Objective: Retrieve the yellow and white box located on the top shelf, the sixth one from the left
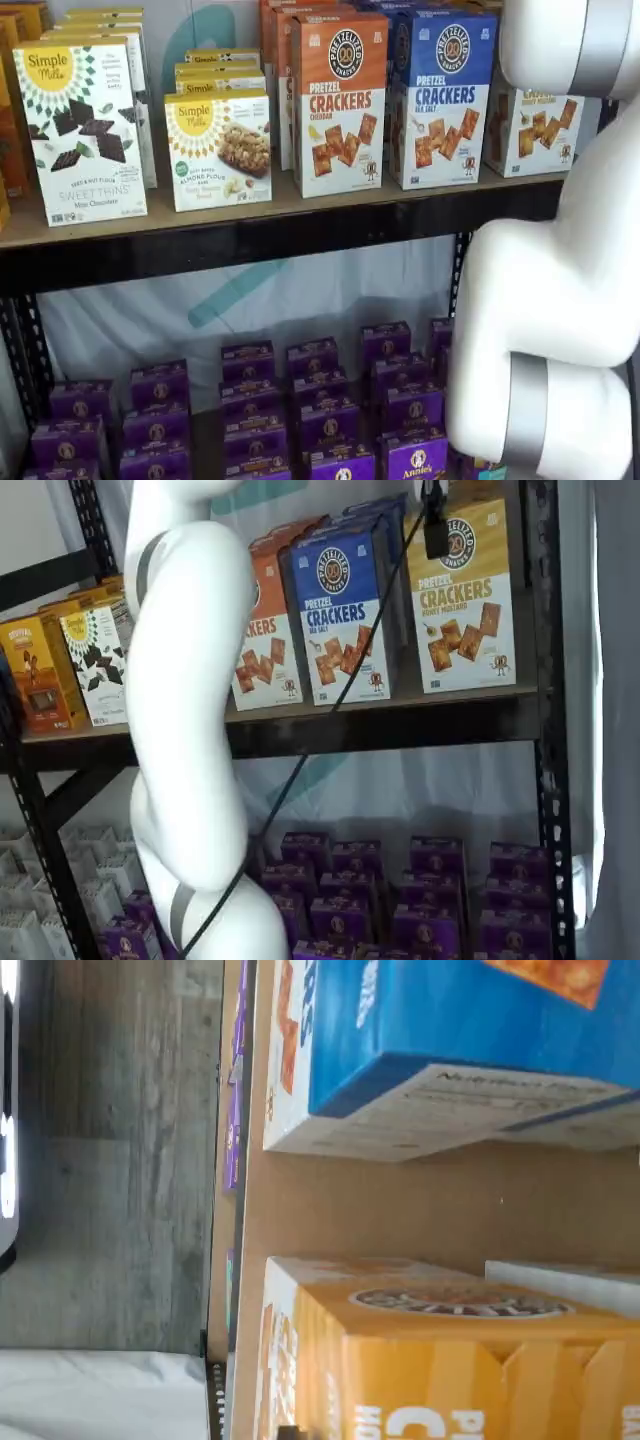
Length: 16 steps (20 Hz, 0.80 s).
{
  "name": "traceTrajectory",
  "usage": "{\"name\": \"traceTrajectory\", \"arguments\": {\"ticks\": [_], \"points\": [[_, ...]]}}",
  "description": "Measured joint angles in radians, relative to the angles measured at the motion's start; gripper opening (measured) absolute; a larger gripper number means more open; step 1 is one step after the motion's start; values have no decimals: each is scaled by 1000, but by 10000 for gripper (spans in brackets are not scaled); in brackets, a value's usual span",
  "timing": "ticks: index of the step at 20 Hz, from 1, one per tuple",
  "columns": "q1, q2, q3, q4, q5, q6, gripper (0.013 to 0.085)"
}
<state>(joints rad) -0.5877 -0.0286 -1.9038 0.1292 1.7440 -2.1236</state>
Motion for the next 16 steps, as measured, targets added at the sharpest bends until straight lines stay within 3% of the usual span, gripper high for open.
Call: {"name": "traceTrajectory", "arguments": {"ticks": [3, 5, 16], "points": [[3, 0, -4, -5, -9, 0, 690], [4, 1, -8, -8, -6, 0, 610], [-6, 3, -38, -8, 31, -5, 610]]}}
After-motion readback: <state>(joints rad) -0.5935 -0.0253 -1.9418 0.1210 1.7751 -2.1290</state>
